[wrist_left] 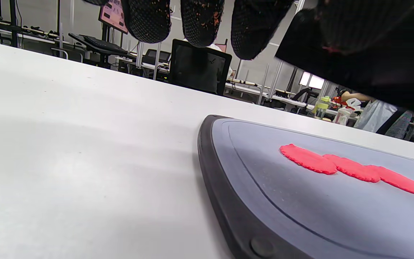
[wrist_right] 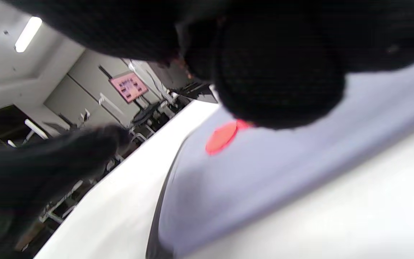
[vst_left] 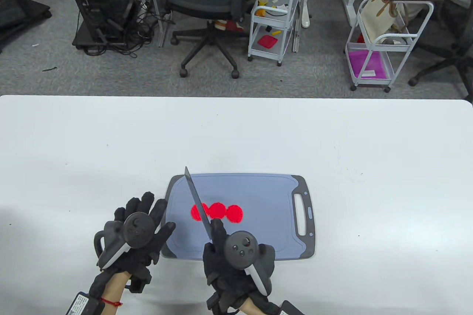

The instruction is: Chop plasticine discs into granules with repetitive downward strikes

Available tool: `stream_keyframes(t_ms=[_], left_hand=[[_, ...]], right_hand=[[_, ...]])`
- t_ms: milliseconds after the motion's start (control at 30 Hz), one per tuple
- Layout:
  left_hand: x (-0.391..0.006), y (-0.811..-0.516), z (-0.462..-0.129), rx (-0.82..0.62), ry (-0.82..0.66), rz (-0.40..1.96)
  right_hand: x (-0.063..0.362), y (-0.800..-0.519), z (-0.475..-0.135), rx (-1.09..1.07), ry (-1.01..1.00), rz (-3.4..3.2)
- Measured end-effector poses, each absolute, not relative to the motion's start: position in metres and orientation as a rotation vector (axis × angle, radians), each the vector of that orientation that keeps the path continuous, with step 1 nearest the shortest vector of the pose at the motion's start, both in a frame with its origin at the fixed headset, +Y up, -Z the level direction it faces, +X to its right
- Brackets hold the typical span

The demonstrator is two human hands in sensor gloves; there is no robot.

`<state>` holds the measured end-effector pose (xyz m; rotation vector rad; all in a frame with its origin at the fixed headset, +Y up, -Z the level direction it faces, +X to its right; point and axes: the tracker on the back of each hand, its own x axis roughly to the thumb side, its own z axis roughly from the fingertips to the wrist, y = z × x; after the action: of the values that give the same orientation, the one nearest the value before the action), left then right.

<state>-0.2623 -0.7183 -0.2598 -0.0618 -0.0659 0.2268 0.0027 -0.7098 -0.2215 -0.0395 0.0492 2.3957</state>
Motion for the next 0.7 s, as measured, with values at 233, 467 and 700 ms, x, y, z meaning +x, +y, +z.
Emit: stream_keyframes(t_ms=[233, 467, 700], left_hand=[[-0.262, -0.719, -0.26, -0.066, -0.067, 0.228], [-0.259, -0.719, -0.259, -0.067, -0.077, 0.225], [-0.261, -0.72, -0.26, -0.07, -0.07, 0.226]], right_hand=[[0.042, -0.714, -0.262, -0.206, 0.052, 2.546], [0.053, -0.733, -0.255, -0.263, 0.046, 2.569], [0.05, -0.738, -0.257, -0.266, 0.085, 2.584]])
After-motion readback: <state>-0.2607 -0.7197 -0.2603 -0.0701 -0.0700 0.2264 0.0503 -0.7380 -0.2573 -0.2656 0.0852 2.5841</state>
